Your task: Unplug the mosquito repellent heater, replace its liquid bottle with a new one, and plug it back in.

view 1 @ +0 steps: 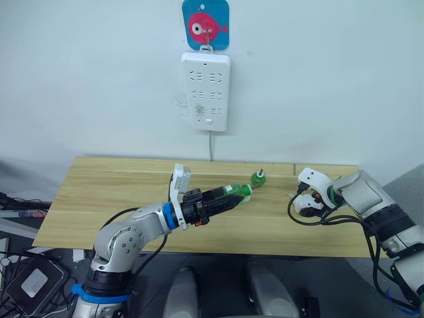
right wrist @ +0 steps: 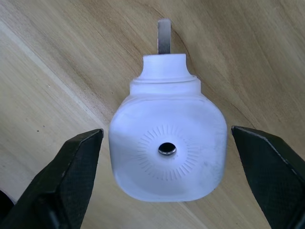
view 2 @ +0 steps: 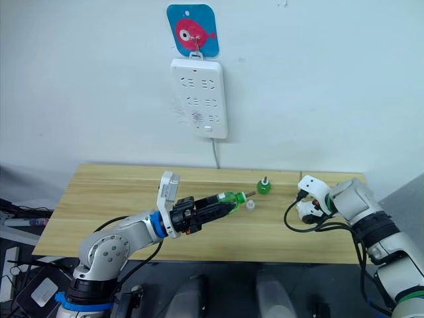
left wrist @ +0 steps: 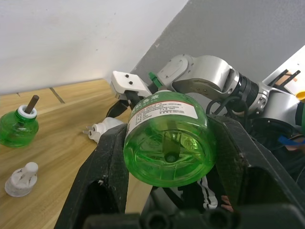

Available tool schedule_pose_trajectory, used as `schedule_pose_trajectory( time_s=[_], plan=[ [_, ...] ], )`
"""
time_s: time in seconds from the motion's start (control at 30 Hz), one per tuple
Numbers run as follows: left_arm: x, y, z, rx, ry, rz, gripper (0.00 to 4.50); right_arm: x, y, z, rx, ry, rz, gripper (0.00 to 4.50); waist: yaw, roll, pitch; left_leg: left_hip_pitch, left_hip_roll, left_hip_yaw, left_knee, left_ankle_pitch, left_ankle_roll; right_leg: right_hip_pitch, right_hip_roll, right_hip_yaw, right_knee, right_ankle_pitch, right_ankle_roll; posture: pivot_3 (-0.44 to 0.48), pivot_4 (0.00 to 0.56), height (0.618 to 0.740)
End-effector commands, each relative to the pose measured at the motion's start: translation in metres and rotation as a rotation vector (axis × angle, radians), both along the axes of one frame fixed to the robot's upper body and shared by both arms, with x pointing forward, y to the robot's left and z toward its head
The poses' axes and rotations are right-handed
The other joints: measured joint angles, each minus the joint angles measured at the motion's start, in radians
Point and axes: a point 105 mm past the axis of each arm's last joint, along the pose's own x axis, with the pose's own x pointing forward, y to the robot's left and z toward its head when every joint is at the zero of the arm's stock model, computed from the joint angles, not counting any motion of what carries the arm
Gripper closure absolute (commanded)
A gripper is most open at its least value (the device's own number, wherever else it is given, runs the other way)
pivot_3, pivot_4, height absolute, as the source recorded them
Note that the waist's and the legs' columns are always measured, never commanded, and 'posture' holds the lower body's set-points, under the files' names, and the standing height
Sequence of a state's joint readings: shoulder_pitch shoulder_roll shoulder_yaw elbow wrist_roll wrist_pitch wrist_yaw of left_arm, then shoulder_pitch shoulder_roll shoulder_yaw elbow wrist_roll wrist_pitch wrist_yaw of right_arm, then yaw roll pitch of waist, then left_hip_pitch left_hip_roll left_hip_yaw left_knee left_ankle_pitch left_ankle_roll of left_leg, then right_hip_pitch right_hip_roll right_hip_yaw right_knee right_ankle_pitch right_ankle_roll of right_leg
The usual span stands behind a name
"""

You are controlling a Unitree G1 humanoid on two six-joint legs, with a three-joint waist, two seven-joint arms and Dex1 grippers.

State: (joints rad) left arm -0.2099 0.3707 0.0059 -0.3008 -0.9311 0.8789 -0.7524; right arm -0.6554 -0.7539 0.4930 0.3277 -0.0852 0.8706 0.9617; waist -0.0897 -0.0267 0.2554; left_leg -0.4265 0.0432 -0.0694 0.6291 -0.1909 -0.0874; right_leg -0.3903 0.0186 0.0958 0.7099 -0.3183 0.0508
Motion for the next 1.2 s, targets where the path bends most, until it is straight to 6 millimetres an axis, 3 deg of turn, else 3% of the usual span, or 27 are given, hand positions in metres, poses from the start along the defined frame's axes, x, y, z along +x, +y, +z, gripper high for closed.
schedule_pose_trajectory(
  time_s=[0.03, 0.1, 0.23, 0.4, 0.53, 0.6, 0.67, 0.83, 1.07, 1.2],
  plan=[
    [-0.003, -0.002, 0.006, -0.01, -0.035, -0.016, 2.23, 0.003, 0.003, 0.005, 0.004, -0.014, 0.015, 0.98, 0.0, 0.0, 0.0, 0.0, 0.0, 0.0, 0.0, 0.0, 0.0, 0.0, 0.0, 0.0, 0.0, 0.0, 0.0, -0.1, 0.209, 0.725],
    [-0.003, -0.002, 0.005, -0.007, -0.036, -0.018, 2.23, 0.003, 0.003, 0.005, 0.006, -0.015, 0.012, 1.59, 0.0, 0.0, 0.0, 0.0, 0.0, 0.0, 0.0, 0.0, 0.0, 0.0, 0.0, 0.0, 0.0, 0.0, 0.0, -0.107, 0.208, 0.725],
    [-0.002, 0.001, 0.005, 0.001, -0.035, -0.024, 2.23, 0.003, 0.001, 0.01, 0.021, -0.041, 0.002, 1.58, 0.0, 0.0, 0.0, 0.0, 0.0, 0.0, 0.0, 0.0, 0.0, 0.0, 0.0, 0.0, 0.0, 0.0, 0.0, -0.127, 0.207, 0.725],
    [0.0, 0.014, 0.011, 0.026, -0.033, -0.044, 2.23, 0.0, -0.003, 0.049, 0.217, -0.128, -0.092, 1.58, -0.003, 0.0, 0.0, 0.0, 0.0, 0.0, 0.0, 0.0, 0.0, 0.0, 0.0, 0.0, 0.0, 0.0, 0.0, -0.155, 0.217, 0.725],
    [-0.003, 0.029, 0.023, 0.033, -0.008, -0.095, 2.23, -0.022, 0.0, 0.078, 0.492, -0.136, -0.138, 1.58, -0.008, -0.001, 0.002, 0.0, 0.0, 0.0, 0.0, 0.0, 0.0, 0.0, 0.0, 0.0, 0.0, 0.0, 0.0, -0.173, 0.24, 0.725],
    [-0.005, 0.038, 0.031, 0.034, 0.009, -0.124, 2.23, -0.038, 0.01, 0.09, 0.625, -0.133, -0.112, 1.58, -0.009, -0.002, 0.004, -0.001, 0.0, -0.001, -0.001, 0.0, 0.0, 0.0, 0.0, -0.001, -0.001, -0.001, 0.0, -0.18, 0.256, 0.725],
    [-0.011, 0.045, 0.039, 0.041, 0.027, -0.19, 2.23, -0.051, 0.028, 0.11, 0.865, -0.146, -0.107, 1.58, -0.013, -0.002, 0.009, -0.001, 0.001, 0.0, -0.002, -0.001, 0.0, 0.0, 0.001, 0.0, -0.002, -0.001, 0.0, -0.191, 0.266, 0.725],
    [-0.017, 0.047, 0.053, 0.056, 0.037, -0.301, 2.23, -0.077, 0.057, 0.136, 1.131, -0.098, -0.041, 1.58, -0.03, 0.0, 0.025, -0.001, 0.002, 0.001, -0.001, -0.001, 0.0, 0.0, 0.002, 0.001, -0.003, 0.0, 0.001, -0.206, 0.278, 0.725],
    [-0.01, 0.042, 0.082, -0.007, -0.01, -0.357, 2.23, -0.096, 0.085, 0.167, 1.359, 0.005, 0.134, 1.58, -0.036, 0.001, 0.031, -0.003, 0.002, 0.001, -0.002, -0.001, 0.001, -0.002, 0.002, 0.0, -0.006, 0.0, 0.001, -0.209, 0.28, 0.725],
    [-0.009, 0.042, 0.086, -0.017, -0.008, -0.356, 2.23, -0.095, 0.092, 0.176, 1.406, 0.021, 0.156, 1.58, -0.047, 0.001, 0.031, -0.008, 0.002, 0.002, -0.002, -0.002, 0.002, -0.006, 0.001, 0.001, -0.007, 0.0, 0.001, -0.201, 0.276, 0.725]
  ],
)
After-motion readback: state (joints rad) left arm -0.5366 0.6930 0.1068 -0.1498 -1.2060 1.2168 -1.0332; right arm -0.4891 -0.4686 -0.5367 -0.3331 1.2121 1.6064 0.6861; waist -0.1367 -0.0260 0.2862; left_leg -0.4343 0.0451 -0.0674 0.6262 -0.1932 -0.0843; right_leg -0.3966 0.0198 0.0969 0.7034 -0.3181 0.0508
